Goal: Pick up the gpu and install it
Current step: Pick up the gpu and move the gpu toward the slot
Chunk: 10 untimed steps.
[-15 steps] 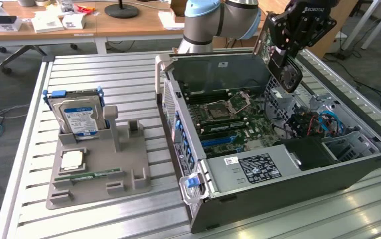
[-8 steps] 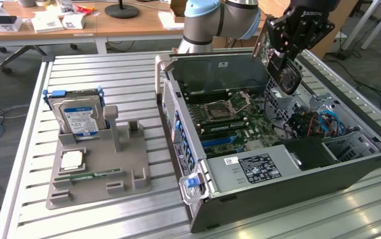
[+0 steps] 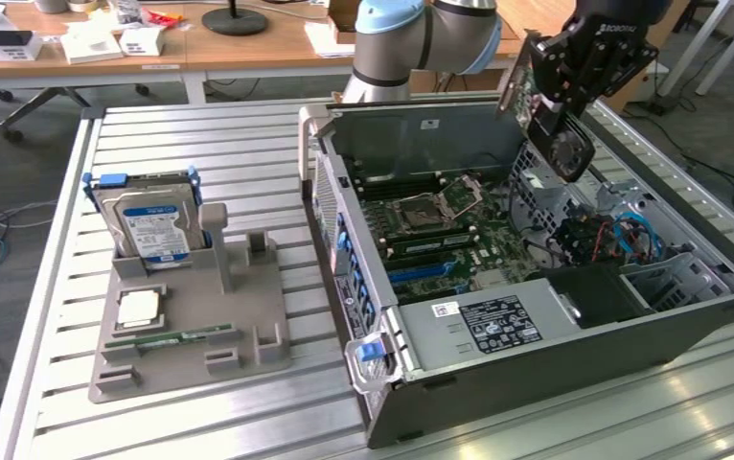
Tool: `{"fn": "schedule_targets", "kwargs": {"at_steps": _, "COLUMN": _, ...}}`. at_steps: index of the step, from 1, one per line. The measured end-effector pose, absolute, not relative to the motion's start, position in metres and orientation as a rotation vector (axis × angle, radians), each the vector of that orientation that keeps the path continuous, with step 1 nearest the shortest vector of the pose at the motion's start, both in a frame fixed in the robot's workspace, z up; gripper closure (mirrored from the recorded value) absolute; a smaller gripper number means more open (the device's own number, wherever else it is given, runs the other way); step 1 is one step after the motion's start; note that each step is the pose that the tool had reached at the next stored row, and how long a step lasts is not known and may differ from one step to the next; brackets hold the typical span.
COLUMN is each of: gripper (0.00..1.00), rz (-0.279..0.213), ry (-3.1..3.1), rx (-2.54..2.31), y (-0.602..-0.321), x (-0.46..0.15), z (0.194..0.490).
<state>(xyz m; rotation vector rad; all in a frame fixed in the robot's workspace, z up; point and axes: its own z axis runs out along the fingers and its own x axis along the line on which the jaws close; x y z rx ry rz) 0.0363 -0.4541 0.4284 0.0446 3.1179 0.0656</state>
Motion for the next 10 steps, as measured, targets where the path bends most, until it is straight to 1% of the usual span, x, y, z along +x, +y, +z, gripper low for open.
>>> {"fn": "schedule_targets", "kwargs": {"at_steps": 5, "gripper": 0.74, "rz": 0.065, "ry": 3.118, "rx": 0.044, "y": -0.454, "x": 0.0478, "z": 0.4271}}
{"fn": "schedule_targets", "kwargs": {"at_steps": 10, "gripper": 0.74, "rz": 0.065, "ry": 3.118, "rx": 0.045, "y": -0.454, "x": 0.0488, "z": 0.4198}}
